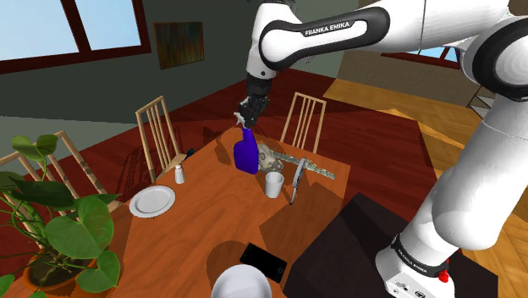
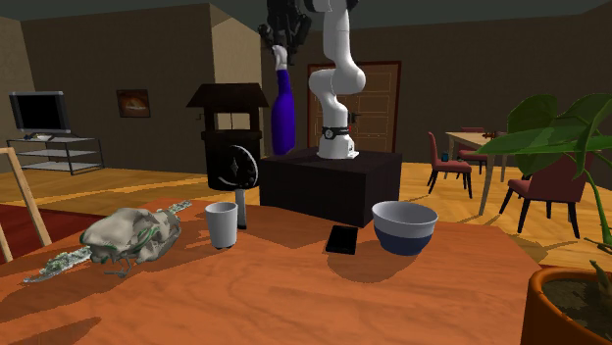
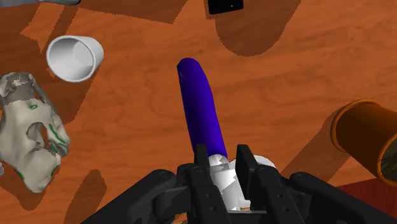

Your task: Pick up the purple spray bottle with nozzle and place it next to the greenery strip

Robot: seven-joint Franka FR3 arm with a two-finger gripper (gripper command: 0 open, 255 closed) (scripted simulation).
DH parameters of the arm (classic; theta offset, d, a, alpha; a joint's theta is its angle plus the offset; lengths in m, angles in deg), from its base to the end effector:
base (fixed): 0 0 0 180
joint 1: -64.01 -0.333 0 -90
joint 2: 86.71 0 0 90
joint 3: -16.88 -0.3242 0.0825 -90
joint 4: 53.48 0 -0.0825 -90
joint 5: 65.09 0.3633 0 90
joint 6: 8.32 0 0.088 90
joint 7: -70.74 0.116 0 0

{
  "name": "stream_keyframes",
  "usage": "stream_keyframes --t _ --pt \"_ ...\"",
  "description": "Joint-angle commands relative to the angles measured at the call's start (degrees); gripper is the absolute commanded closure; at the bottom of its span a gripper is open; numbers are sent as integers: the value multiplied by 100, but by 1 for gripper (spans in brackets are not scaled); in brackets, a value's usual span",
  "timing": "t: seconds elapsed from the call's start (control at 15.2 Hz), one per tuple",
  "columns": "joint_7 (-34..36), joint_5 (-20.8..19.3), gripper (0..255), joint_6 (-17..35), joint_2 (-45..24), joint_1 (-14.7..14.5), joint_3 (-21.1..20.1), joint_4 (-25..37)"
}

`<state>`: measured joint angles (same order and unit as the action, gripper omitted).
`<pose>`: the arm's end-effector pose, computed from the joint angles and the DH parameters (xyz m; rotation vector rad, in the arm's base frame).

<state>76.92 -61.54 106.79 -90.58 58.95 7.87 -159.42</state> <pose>0.5545 0.1413 0.4986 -3.0511 -0.1728 -0.1221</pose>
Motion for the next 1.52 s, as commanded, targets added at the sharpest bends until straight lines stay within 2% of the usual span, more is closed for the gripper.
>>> stream_keyframes --t 0.0,0.73,1.45 --pt "-287 55 255 -2 119 141 117 -134" --pt "-1818 223 255 -100 401 895 835 -440" --pt "-3307 345 255 -380 26 1646 1552 63"
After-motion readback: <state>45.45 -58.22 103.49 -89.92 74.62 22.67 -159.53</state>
